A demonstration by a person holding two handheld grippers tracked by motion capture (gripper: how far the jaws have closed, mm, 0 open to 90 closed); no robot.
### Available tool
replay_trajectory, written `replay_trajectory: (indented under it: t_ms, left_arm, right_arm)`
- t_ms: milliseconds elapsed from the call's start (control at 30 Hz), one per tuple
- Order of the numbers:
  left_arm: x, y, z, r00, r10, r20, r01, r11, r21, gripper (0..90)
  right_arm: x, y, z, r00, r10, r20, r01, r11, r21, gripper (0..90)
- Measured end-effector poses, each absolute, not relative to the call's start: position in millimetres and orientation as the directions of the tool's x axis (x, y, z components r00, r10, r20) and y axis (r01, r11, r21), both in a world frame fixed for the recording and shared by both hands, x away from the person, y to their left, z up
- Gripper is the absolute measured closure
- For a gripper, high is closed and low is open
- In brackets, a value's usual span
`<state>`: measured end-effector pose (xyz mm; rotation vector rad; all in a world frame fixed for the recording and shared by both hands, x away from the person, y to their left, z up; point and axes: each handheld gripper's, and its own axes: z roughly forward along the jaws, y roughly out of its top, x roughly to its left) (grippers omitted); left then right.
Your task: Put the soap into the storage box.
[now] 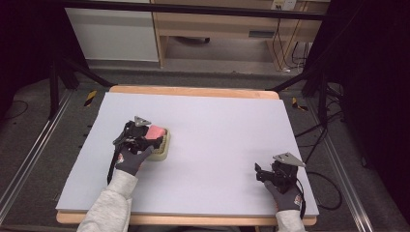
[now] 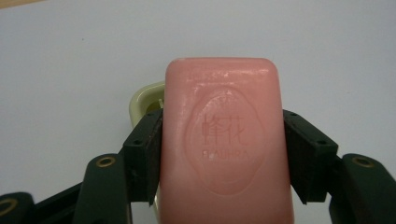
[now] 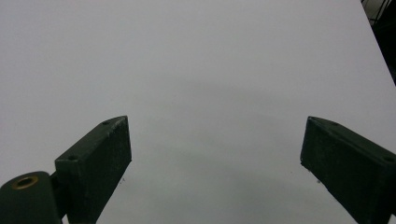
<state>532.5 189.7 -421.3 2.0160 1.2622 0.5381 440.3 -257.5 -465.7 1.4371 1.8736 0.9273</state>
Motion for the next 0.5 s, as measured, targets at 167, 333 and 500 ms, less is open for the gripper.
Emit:
replay_trajectory:
  t_ms: [167, 333, 500]
  left_arm:
    - [536.0, 185.6, -425.6, 0.442, 0.897, -0.014, 0.618, -0.293, 0.729, 37.2]
    - [537.9, 184.6, -430.4, 0.437, 0.9, -0.009, 0.626, -0.297, 0.721, 37.2]
    - [539.6, 183.5, -435.6, 0.433, 0.901, -0.006, 0.634, -0.3, 0.713, 37.2]
  right_arm:
    - [440.4, -257.3, -465.9, -0.24, 0.97, -0.046, 0.554, 0.176, 0.814, 9.0]
    - [440.6, -257.2, -466.0, -0.239, 0.97, -0.042, 0.555, 0.172, 0.813, 9.0]
    - [440.5, -257.3, -466.0, -0.238, 0.97, -0.041, 0.555, 0.171, 0.814, 9.0]
